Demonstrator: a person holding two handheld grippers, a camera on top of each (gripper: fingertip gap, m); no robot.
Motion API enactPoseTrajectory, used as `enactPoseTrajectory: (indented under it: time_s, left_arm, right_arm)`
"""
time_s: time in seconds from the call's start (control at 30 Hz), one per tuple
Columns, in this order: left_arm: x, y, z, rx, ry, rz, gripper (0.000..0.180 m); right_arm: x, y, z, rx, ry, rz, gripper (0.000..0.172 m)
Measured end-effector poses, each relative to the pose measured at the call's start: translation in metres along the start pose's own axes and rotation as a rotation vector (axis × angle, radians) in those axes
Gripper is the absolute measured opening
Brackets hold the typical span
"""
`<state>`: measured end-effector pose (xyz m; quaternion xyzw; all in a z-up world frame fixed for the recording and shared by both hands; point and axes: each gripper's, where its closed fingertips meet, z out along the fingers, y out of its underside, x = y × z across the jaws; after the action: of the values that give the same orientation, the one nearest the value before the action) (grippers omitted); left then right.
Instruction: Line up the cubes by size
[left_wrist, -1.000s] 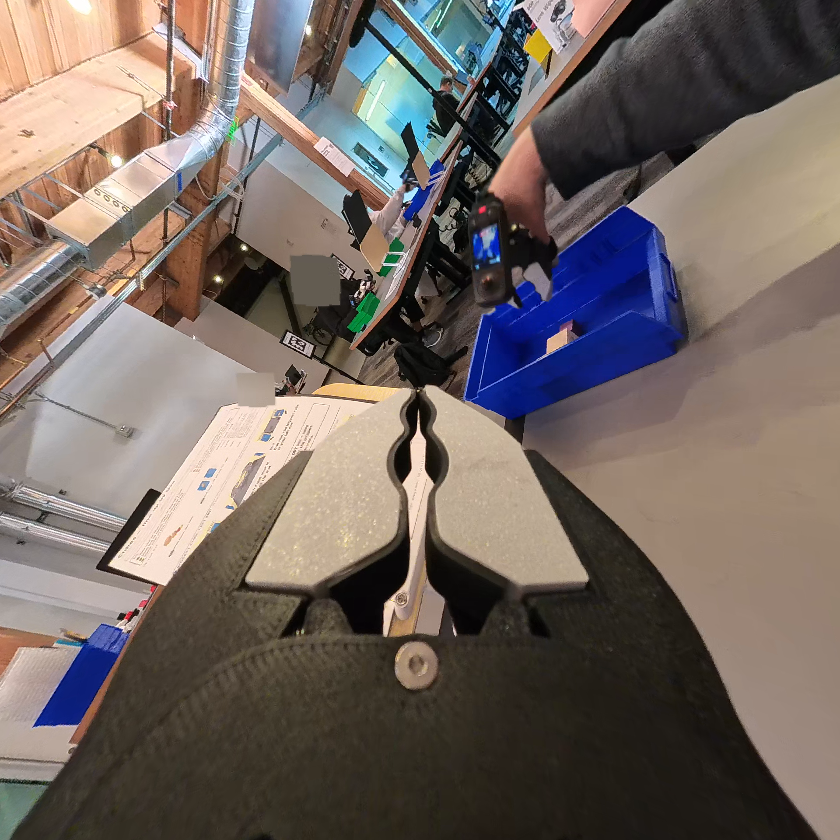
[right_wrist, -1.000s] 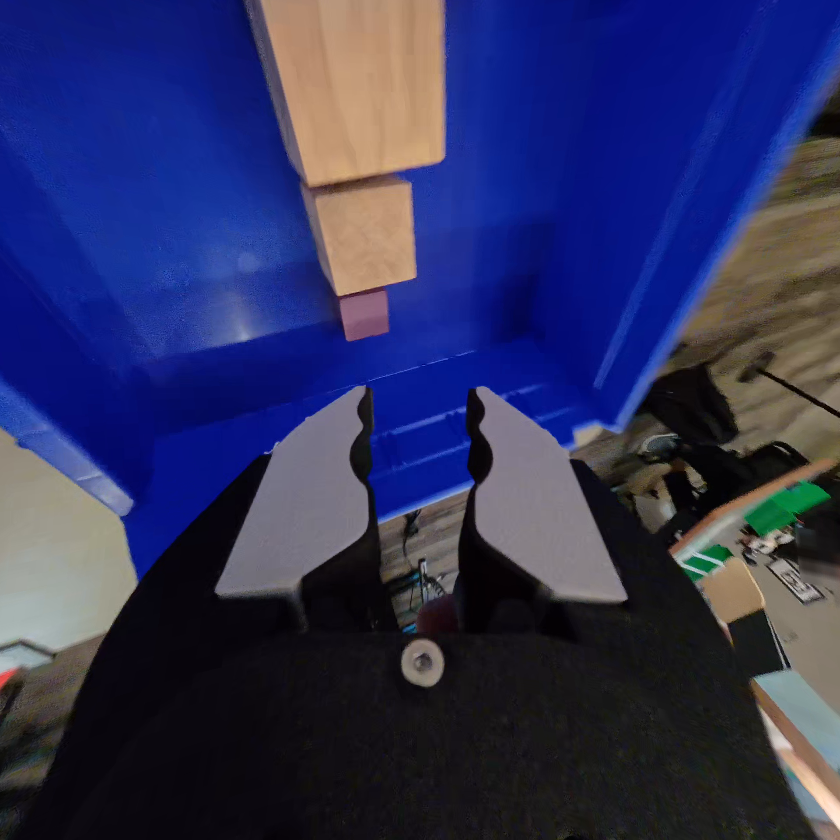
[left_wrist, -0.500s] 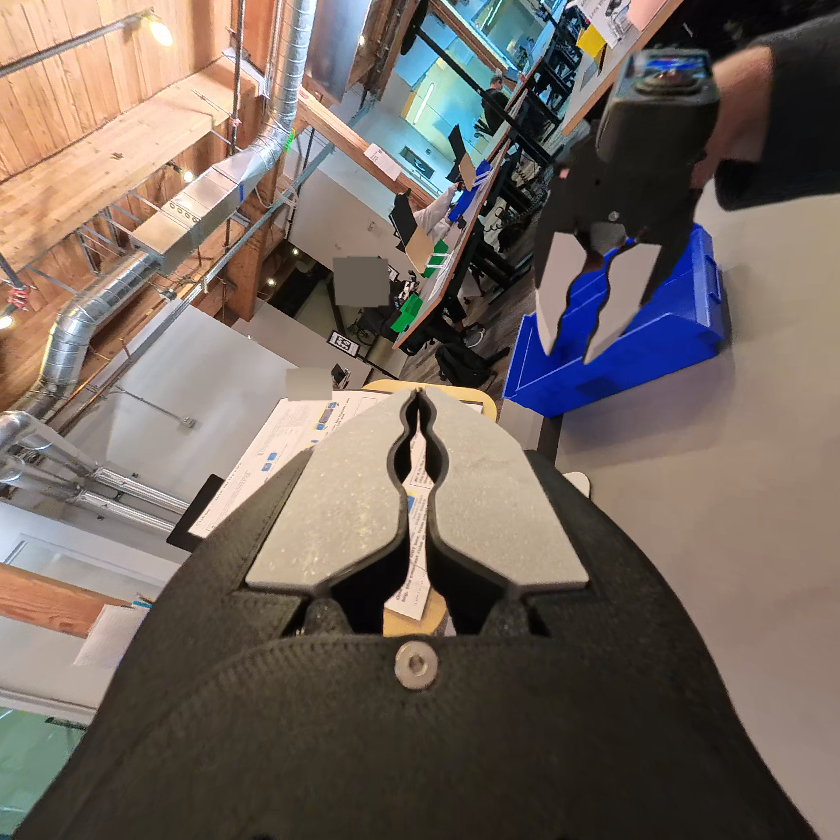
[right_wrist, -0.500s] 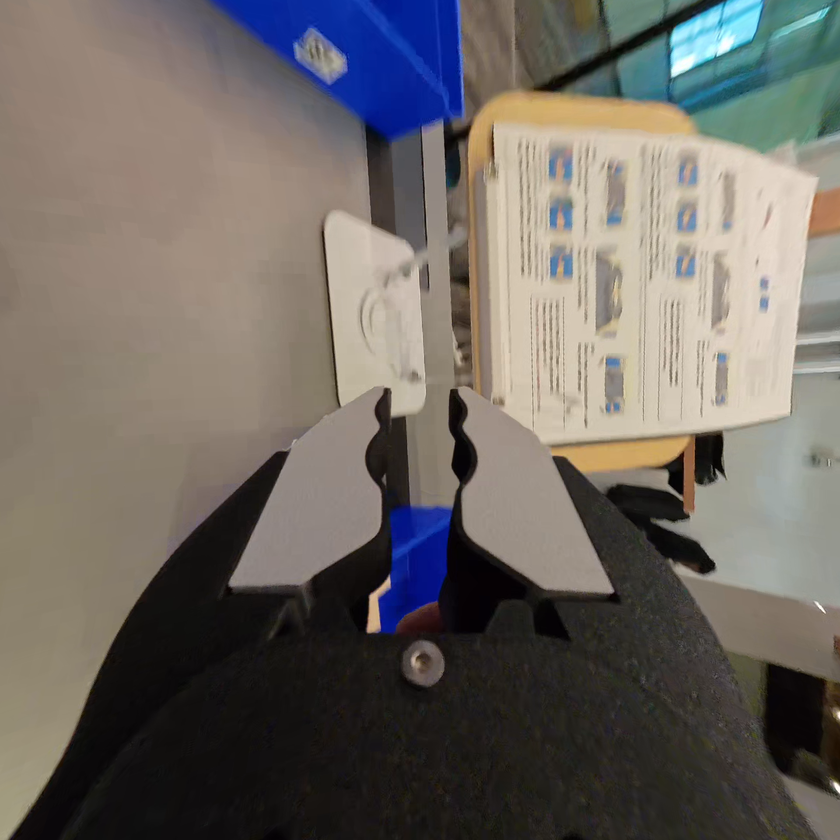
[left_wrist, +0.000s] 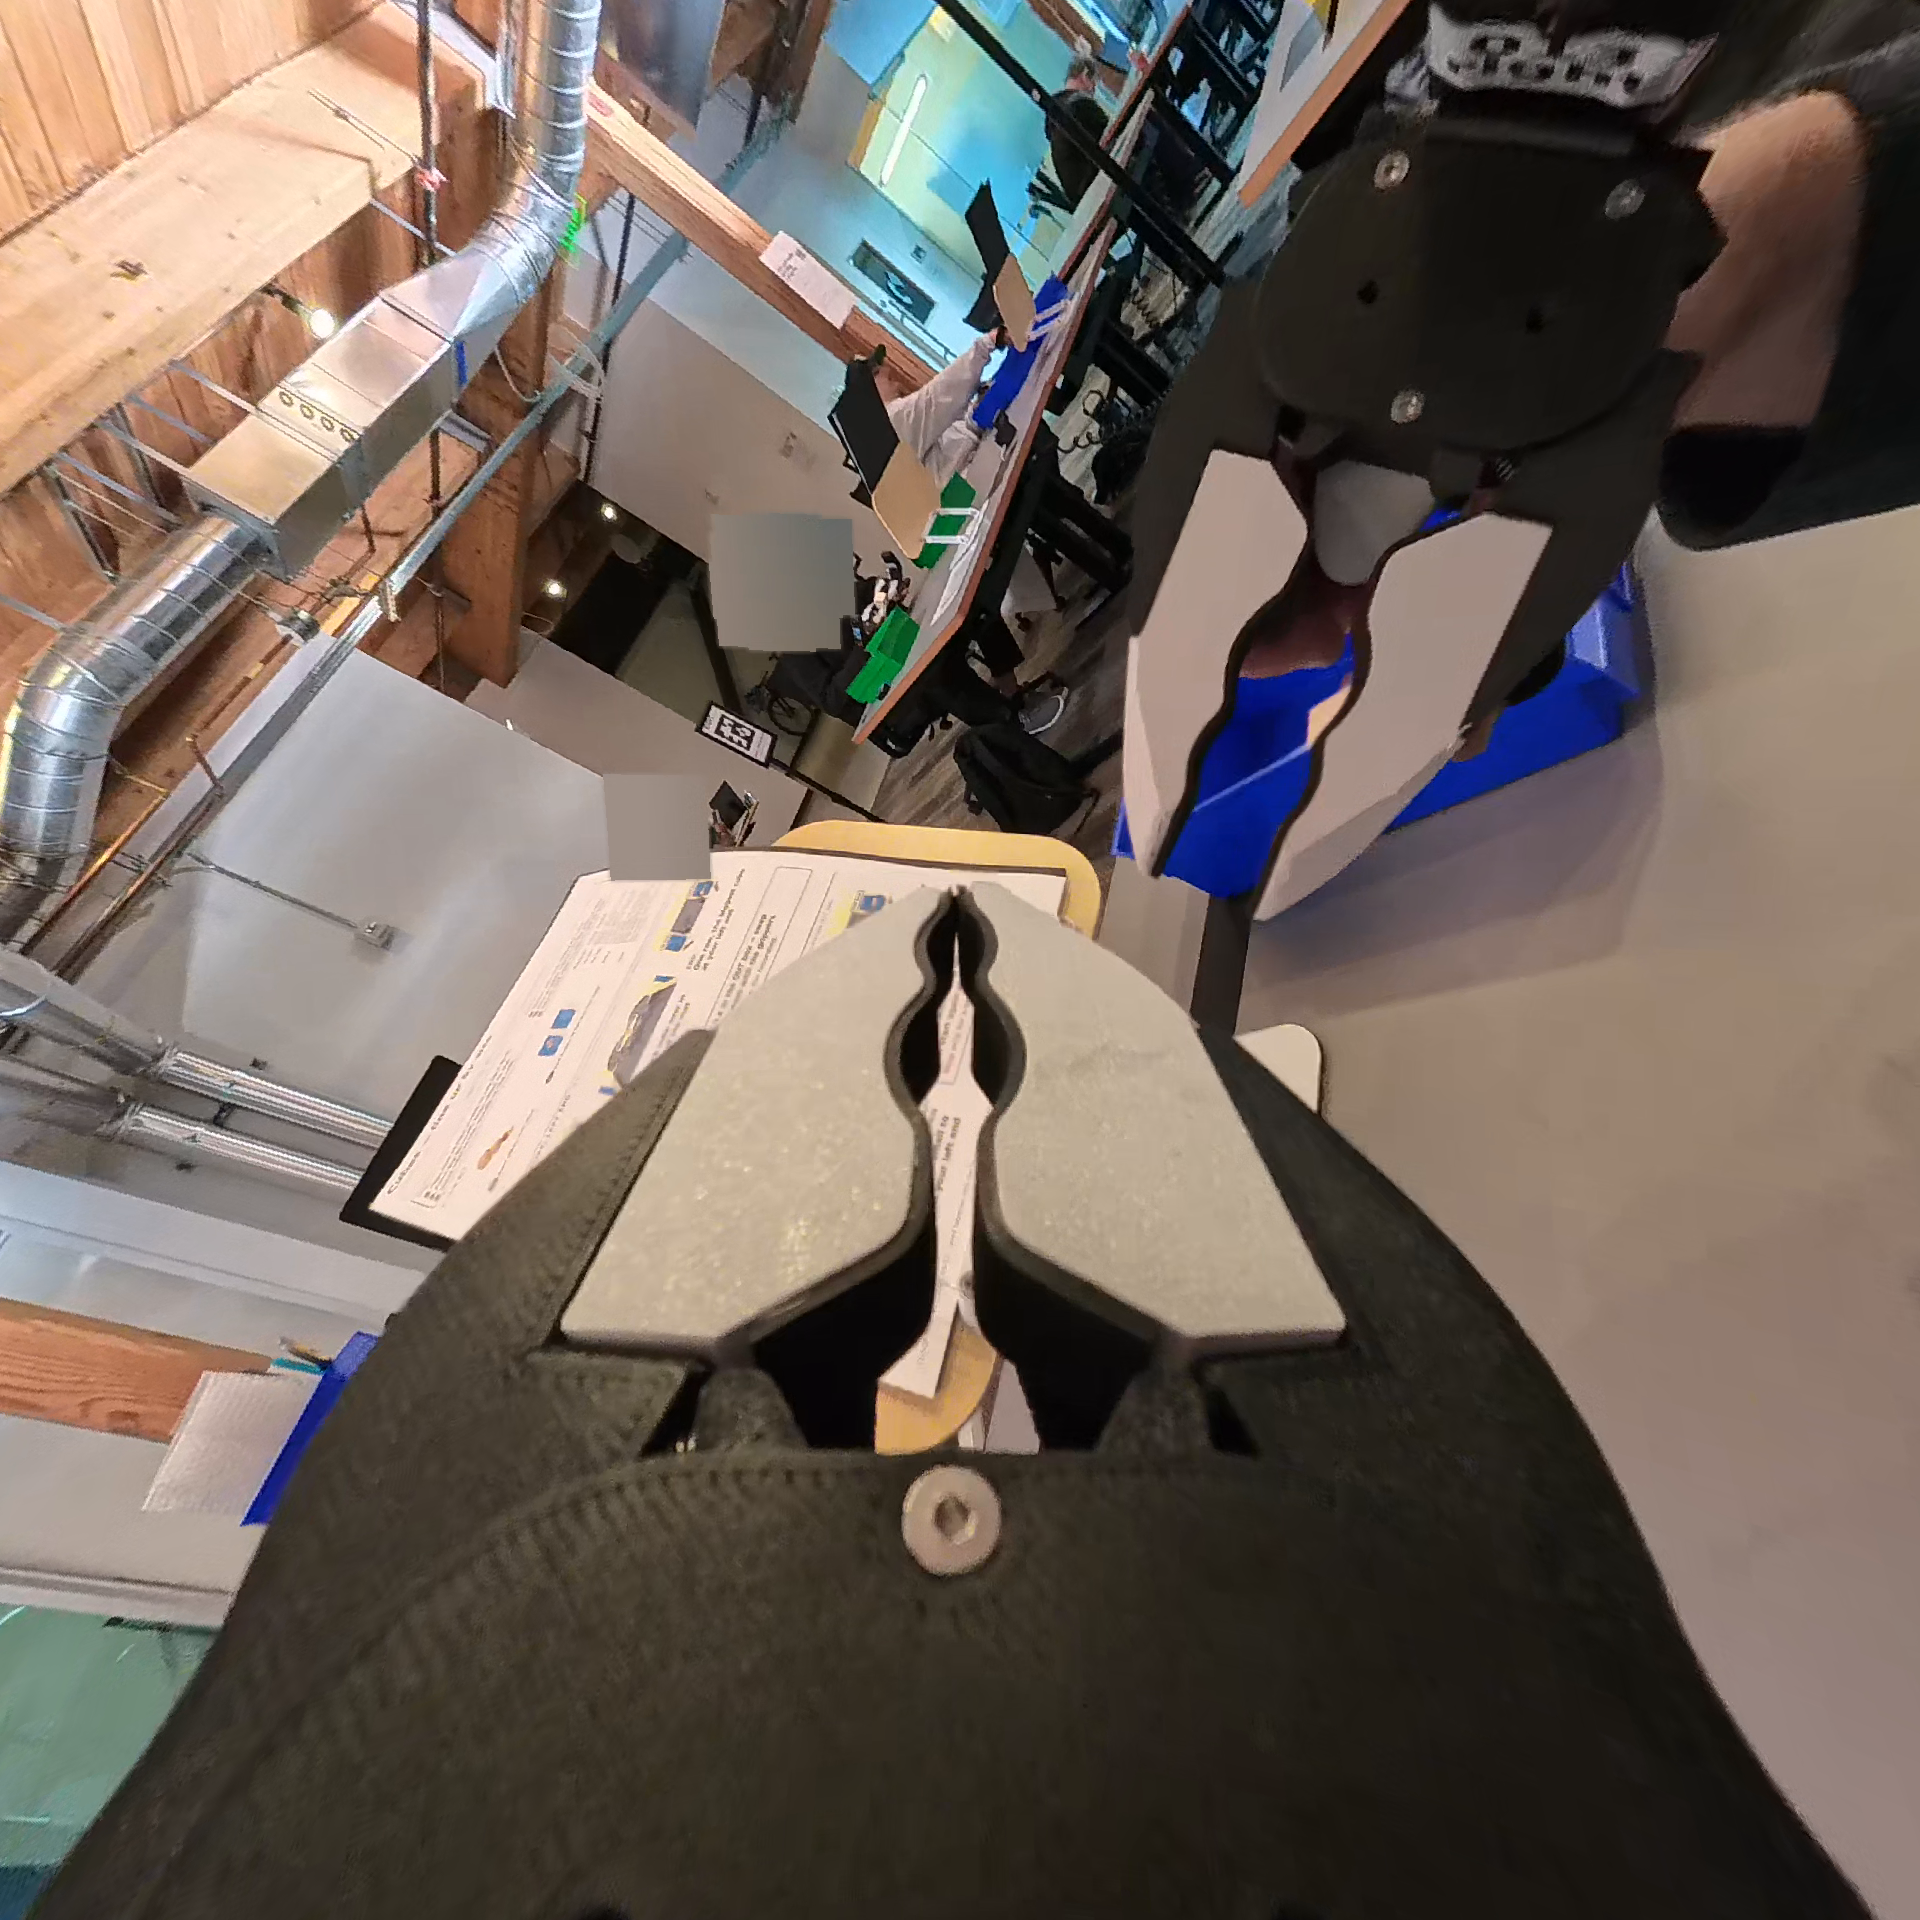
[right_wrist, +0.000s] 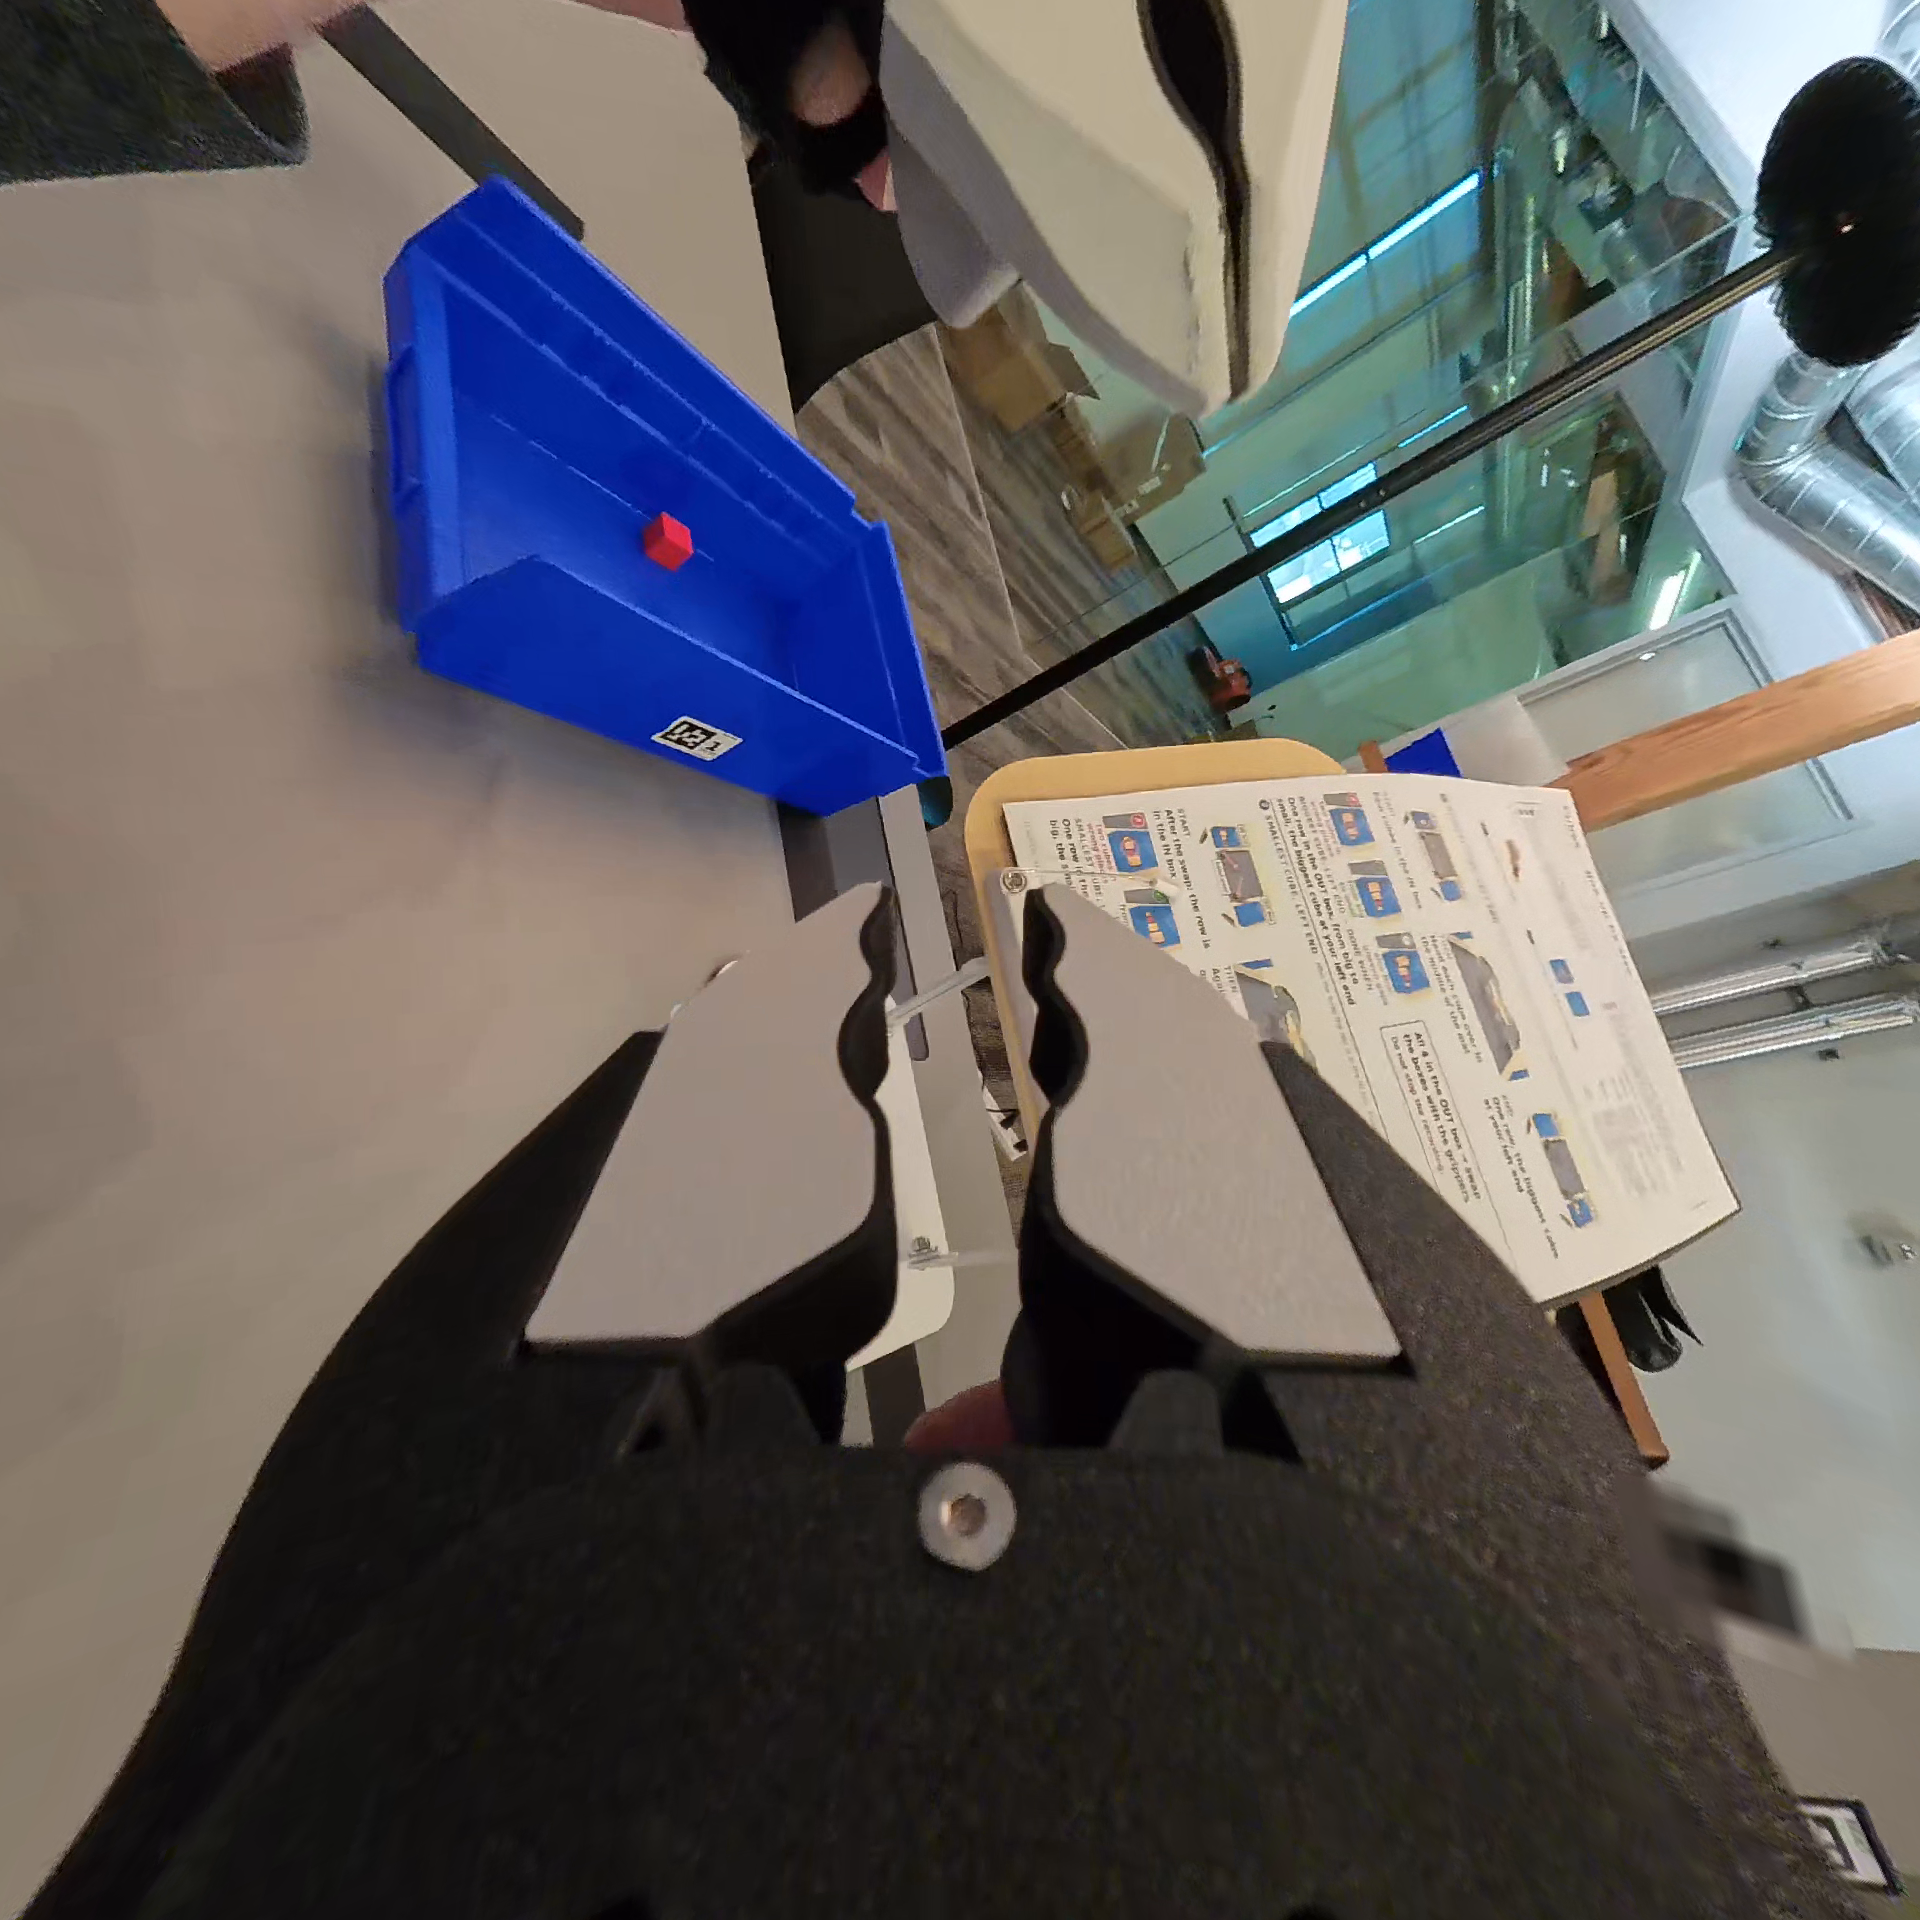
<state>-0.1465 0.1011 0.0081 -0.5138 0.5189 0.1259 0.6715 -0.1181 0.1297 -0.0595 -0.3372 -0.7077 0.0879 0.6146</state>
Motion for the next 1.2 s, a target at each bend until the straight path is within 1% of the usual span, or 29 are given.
enactPoseTrajectory:
  time_s: [0.1,0.17,0.23,0.33,0.4,0.5,0.57,0.67,0.73,0.8,1.0,1.2]
  left_arm:
    - [-0.001,0.013,0.002,-0.062,-0.006,0.010,0.000]
    - [-0.002,0.033,-0.002,-0.155,-0.005,0.018,0.000]
    - [-0.005,0.071,-0.013,-0.312,-0.014,0.035,0.002]
    - [0.002,0.137,-0.037,-0.510,0.083,0.006,0.005]
    - [0.001,0.185,-0.055,-0.624,0.142,-0.048,0.007]
    - [0.004,0.252,-0.084,-0.787,0.240,-0.128,0.015]
    - [0.013,0.288,-0.098,-0.871,0.331,-0.179,0.023]
    - [0.028,0.339,-0.118,-1.033,0.452,-0.185,0.036]
    - [0.037,0.367,-0.126,-1.115,0.518,-0.150,0.036]
    - [0.049,0.387,-0.131,-1.169,0.589,-0.156,0.038]
    - [0.069,0.442,-0.159,-1.383,0.763,-0.069,0.039]
    - [0.076,0.465,-0.166,-1.458,0.822,-0.042,0.038]
  right_arm:
    - [0.001,0.002,-0.003,0.000,0.001,-0.005,0.023]
    - [0.006,0.007,-0.008,-0.012,0.017,0.000,0.023]
    - [0.007,0.011,-0.012,-0.009,0.005,0.022,0.023]
    - [0.010,0.017,-0.014,-0.012,0.006,0.032,0.023]
    - [0.010,0.019,-0.013,-0.010,0.001,0.044,0.023]
    - [0.007,0.021,-0.010,-0.006,-0.017,0.053,0.023]
    - [0.004,0.023,-0.008,-0.016,-0.028,0.047,0.023]
    - [0.000,0.022,-0.006,-0.019,-0.042,0.037,0.023]
    - [-0.002,0.021,-0.005,-0.018,-0.052,0.034,0.023]
    - [-0.005,0.021,-0.003,-0.019,-0.061,0.029,0.023]
    - [-0.009,0.023,-0.001,-0.023,-0.079,0.027,0.023]
    - [-0.010,0.025,0.001,-0.024,-0.086,0.029,0.023]
